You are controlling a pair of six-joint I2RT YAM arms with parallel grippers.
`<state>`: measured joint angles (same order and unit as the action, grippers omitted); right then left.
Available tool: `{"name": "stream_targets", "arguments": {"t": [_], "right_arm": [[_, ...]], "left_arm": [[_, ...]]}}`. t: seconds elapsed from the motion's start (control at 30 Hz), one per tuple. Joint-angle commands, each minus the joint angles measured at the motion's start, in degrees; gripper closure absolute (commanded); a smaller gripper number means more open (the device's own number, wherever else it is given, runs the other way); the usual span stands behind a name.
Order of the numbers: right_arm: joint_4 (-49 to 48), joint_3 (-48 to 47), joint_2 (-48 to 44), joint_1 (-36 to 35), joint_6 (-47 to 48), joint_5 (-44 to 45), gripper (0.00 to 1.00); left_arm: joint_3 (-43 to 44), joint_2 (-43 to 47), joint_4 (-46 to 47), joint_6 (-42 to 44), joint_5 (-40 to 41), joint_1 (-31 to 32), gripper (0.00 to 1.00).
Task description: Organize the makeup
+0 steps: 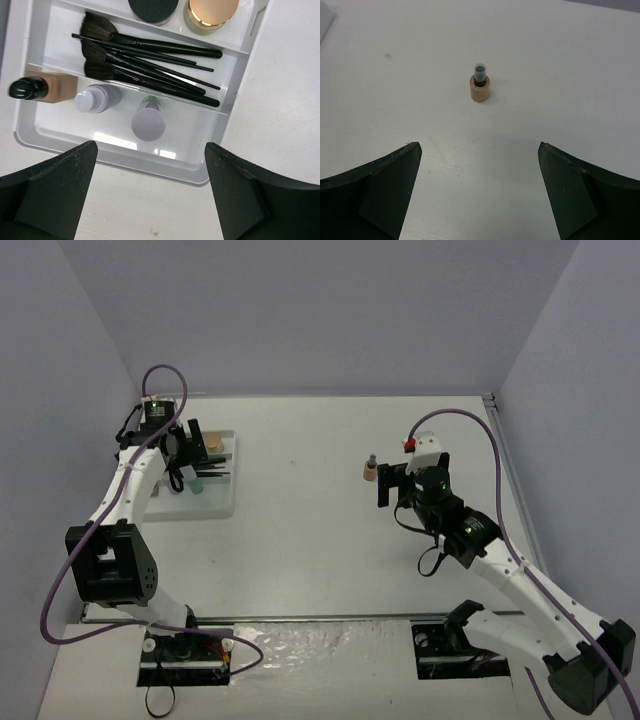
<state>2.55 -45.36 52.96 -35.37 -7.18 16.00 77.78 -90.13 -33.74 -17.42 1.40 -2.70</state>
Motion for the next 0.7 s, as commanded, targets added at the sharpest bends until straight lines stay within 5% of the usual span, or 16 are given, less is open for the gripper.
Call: {"name": "stream_targets", "arguments": {"t": [0.0, 0.67], "right_arm": [[-3.05, -4.96, 8.63, 4.23, -3.26, -2.96, 0.00], [-15.01, -18.11, 43.74, 10.65, -0.89, -10.30, 0.19]], "left_arm": [[4.20, 9.47, -2.84, 0.03, -0.82, 0.76, 0.08], [-9.77, 32.15, -12.13, 0.16, -6.44, 9.47, 0.03]]}}
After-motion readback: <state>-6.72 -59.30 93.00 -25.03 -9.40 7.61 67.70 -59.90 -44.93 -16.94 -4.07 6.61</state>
